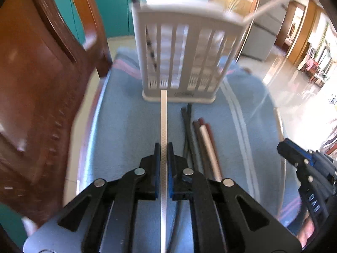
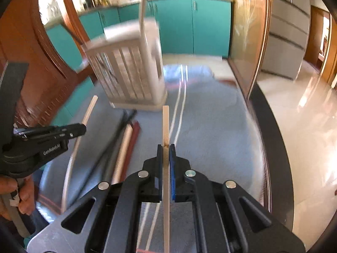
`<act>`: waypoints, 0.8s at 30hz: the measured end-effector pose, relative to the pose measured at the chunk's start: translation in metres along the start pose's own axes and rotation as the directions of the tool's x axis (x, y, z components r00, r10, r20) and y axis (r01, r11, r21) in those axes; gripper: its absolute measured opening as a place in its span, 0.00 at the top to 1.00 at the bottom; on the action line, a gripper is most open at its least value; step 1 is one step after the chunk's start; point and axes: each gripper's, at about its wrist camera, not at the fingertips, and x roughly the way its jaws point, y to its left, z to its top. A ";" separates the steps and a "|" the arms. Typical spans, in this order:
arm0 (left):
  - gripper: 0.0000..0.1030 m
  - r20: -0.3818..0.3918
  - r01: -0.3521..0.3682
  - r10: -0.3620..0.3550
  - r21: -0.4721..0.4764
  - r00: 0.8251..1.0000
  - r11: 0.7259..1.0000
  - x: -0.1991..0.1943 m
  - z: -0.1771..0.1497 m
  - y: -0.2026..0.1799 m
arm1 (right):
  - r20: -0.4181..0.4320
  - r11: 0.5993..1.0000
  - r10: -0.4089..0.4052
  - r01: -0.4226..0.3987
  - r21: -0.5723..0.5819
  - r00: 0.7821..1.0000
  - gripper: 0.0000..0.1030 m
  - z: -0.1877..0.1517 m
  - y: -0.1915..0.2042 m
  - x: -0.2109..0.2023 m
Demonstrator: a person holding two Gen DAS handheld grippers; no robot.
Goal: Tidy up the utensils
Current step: 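Close the left tool on the white chopstick while the right tool regrasps the wooden chopstick and lifts, then carry both chopsticks over the white basket and open both tools to drop them in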
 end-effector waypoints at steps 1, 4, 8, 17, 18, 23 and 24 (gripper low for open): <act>0.94 0.019 0.010 -0.010 -0.001 1.000 1.000 -0.010 0.002 0.001 | 0.028 1.000 0.017 -0.017 0.002 0.999 0.94 0.006 -0.001 -0.013; 0.94 0.096 0.042 -0.042 0.004 0.994 0.999 -0.049 0.010 0.003 | 0.101 0.998 0.055 -0.056 0.004 0.993 0.94 0.021 -0.003 -0.047; 0.94 0.184 0.095 -0.093 -0.001 0.978 0.995 -0.094 0.021 0.009 | 0.191 0.996 0.093 -0.094 -0.002 0.977 0.94 0.043 -0.003 -0.085; 0.94 0.397 0.141 -0.108 -0.054 0.912 0.989 -0.169 0.095 0.020 | 0.417 0.984 0.167 -0.180 -0.009 0.893 0.94 0.138 0.010 -0.130; 0.94 0.421 0.137 -0.095 -0.070 0.902 0.988 -0.175 0.104 0.022 | 0.435 0.984 0.163 -0.179 -0.004 0.886 0.94 0.149 0.012 -0.131; 0.94 0.595 0.074 0.030 -0.150 0.803 0.986 -0.188 0.145 0.023 | 0.551 0.996 0.054 -0.087 0.034 0.832 0.94 0.185 0.026 -0.118; 0.94 0.613 0.065 0.047 -0.158 0.788 0.985 -0.180 0.151 0.022 | 0.549 0.997 0.034 -0.064 0.036 0.835 0.94 0.186 0.028 -0.110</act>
